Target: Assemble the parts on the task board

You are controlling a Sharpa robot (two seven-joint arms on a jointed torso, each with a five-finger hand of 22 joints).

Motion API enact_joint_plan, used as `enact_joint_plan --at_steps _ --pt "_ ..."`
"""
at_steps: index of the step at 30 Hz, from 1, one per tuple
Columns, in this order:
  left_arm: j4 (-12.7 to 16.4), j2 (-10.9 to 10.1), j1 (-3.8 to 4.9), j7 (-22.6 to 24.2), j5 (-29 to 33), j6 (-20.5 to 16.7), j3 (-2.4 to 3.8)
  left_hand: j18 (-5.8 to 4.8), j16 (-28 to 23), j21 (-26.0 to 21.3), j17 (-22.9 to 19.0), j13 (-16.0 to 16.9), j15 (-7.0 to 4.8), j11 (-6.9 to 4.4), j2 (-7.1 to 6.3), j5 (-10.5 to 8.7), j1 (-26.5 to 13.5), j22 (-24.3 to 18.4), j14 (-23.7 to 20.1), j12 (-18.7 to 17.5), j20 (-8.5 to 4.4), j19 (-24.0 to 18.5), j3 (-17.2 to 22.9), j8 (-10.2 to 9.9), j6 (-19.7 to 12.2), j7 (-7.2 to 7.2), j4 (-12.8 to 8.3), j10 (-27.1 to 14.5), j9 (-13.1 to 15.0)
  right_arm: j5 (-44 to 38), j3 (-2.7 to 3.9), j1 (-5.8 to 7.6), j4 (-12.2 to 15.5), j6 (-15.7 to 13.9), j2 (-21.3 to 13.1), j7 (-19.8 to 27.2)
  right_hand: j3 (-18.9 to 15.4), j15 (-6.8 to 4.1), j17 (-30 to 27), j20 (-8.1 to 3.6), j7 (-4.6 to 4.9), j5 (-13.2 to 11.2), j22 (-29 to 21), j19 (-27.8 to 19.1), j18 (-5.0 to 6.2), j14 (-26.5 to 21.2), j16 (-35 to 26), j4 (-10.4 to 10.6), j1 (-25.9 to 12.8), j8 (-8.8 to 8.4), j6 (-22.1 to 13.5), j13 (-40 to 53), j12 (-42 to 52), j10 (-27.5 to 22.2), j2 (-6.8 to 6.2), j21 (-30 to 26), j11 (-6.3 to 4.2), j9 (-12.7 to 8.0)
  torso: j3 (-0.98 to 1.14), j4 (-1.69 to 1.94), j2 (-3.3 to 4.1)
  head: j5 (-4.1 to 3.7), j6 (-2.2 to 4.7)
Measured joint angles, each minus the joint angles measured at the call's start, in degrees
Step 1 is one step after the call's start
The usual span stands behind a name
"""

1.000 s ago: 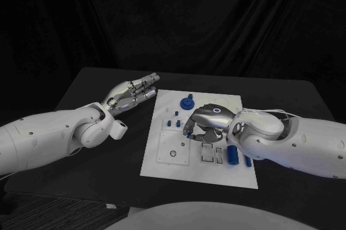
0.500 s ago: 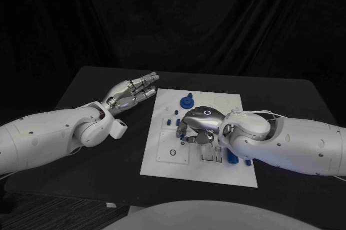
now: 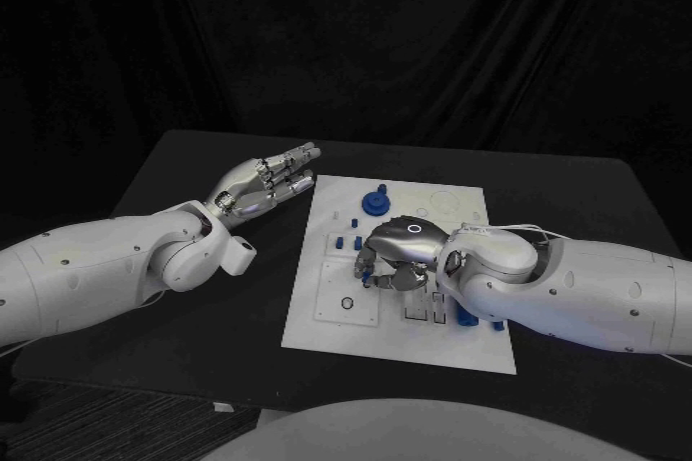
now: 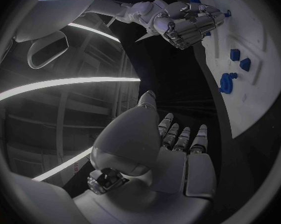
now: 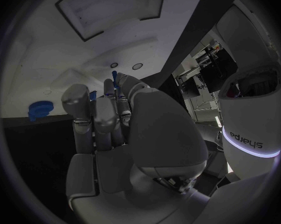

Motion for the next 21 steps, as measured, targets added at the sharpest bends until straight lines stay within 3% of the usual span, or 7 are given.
enact_joint_plan --at_steps 21 --pt "-0.48 0.08 -0.04 -0.03 0.00 0.30 0.00 -0.01 0.00 0.00 0.03 0.00 0.00 0.00 0.22 0.23 0.22 0.01 0.00 0.00 0.20 0.20 0.00 0.00 0.00 0.00 0.00 0.00 -0.01 -0.04 0.01 -0.61 -0.08 1.24 -0.34 -0.24 0.00 0.00 -0.01 0.00 0.00 -0.03 -0.01 0.00 0.00 0.00 0.22 0.00 0.00 0.00 0.00 -0.07 -0.06 0.06 0.00 -0.01 0.10 -0.06 0.10 -0.12 0.02 0.30 -0.34"
